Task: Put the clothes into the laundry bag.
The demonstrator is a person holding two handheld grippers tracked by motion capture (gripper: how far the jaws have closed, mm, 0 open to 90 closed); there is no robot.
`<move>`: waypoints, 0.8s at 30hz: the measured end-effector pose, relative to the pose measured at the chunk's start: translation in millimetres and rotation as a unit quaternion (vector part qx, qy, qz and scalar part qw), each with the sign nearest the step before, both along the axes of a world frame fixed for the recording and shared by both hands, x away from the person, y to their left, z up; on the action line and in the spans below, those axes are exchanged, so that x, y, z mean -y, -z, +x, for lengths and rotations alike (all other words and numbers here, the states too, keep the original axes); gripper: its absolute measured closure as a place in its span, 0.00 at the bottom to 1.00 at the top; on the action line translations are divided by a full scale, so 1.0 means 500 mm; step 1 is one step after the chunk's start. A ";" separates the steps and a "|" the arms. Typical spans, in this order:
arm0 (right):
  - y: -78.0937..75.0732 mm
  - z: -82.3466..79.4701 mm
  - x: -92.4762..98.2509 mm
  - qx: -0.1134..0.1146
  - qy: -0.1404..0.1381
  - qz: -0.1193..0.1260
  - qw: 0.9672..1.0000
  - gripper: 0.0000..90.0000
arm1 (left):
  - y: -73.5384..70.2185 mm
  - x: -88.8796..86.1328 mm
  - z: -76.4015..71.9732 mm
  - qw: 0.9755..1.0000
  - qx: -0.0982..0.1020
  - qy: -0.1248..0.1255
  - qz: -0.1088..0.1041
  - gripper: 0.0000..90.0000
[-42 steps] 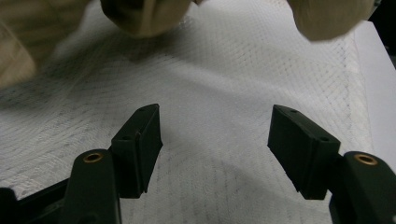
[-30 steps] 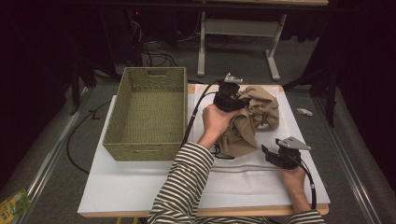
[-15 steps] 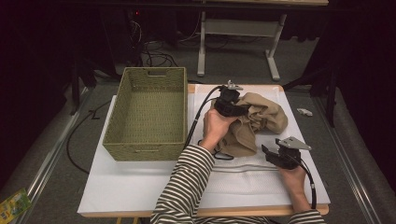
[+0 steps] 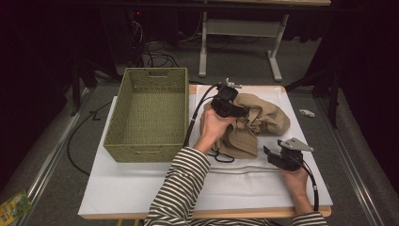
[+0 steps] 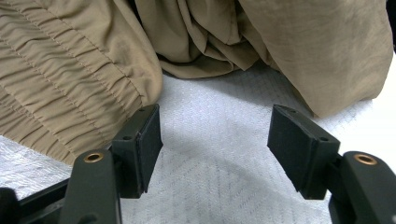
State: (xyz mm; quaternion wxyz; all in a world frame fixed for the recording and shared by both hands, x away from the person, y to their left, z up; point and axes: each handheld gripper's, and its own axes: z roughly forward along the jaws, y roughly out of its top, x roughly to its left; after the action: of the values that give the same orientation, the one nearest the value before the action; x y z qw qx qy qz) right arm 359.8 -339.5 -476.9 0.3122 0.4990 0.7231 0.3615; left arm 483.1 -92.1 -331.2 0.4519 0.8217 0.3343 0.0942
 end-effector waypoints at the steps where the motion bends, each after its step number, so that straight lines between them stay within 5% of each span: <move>1: 0.000 0.000 0.000 0.000 0.000 0.000 1.000 0.39 | -0.001 -0.004 -0.002 1.000 0.001 0.000 0.000 0.30; 13: 0.000 0.000 -0.001 0.001 -0.001 -0.002 1.000 0.39 | -0.019 -0.034 -0.043 1.000 0.014 0.017 -0.008 0.31; 24: 0.000 0.000 -0.001 0.002 -0.001 -0.001 1.000 0.39 | 0.004 -0.064 -0.072 1.000 -0.006 0.021 -0.021 0.31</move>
State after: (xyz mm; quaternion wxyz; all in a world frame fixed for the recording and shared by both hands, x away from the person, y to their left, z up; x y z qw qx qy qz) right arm 359.7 -338.8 -477.0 0.3137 0.4975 0.7235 0.3615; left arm 446.9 -60.2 -333.2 0.4686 0.8196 0.3216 0.0725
